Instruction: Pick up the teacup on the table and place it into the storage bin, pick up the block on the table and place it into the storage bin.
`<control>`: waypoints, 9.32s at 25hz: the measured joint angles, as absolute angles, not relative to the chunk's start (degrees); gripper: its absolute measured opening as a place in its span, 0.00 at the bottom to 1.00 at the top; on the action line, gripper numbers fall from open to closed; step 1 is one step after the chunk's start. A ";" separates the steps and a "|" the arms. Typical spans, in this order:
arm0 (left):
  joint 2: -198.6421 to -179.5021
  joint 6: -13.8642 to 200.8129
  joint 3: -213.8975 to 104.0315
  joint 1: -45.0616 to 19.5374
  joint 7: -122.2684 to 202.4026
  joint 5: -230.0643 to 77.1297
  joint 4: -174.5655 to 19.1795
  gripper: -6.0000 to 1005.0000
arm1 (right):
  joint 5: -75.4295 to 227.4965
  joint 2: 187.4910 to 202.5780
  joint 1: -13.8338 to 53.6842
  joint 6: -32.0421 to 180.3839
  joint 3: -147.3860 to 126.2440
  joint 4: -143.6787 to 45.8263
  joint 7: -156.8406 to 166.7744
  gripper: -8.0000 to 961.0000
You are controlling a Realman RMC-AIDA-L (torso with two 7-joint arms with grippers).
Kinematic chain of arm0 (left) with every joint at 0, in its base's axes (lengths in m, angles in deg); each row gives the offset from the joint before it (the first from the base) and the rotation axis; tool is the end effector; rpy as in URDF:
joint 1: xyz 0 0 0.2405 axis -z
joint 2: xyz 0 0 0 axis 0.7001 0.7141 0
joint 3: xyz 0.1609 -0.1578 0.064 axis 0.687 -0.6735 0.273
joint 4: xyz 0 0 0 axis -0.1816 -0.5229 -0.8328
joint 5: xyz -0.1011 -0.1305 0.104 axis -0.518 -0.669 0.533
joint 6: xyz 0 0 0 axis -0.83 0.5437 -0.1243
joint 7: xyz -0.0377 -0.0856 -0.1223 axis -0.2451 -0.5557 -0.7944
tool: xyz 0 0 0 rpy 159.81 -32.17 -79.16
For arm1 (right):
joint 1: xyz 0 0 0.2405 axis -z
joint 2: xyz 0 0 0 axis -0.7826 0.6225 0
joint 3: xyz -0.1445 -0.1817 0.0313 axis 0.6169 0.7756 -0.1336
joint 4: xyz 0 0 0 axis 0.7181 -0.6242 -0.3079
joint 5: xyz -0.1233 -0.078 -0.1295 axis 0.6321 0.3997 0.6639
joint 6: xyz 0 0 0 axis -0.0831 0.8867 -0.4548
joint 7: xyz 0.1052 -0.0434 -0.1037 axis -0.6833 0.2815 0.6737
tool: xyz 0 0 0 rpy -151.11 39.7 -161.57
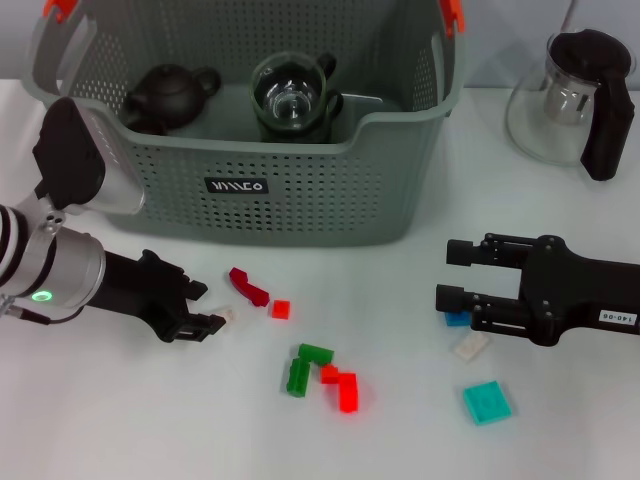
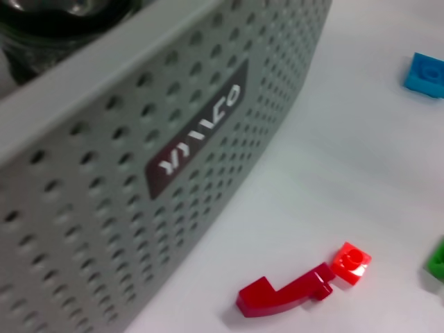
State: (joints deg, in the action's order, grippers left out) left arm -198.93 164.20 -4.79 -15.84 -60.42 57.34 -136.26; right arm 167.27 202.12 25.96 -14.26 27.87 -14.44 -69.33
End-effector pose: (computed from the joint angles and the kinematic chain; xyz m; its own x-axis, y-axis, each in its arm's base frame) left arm -0.2552 0.3197 -0.0135 0.8876 0.4531 -0.0824 0.4028 -0.8506 -0.3381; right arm 0.2207 0.2796 -0.0036 0.7369 -0.3157 -0.5978 -0.4037 -0.9148 -0.0145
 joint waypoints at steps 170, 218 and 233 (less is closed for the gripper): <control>-194.61 187.22 -29.02 -12.25 -62.79 14.23 -138.73 0.49 | 167.41 202.45 25.10 -18.32 23.27 -20.32 -59.83 0.69; -198.45 179.12 -16.34 -17.00 -26.66 42.04 -115.62 0.49 | 167.68 200.87 28.99 -15.35 21.98 -19.72 -61.31 0.70; -198.67 172.33 -12.14 -15.81 -28.12 41.85 -112.75 0.49 | 167.67 200.89 28.83 -15.34 21.89 -19.72 -61.65 0.70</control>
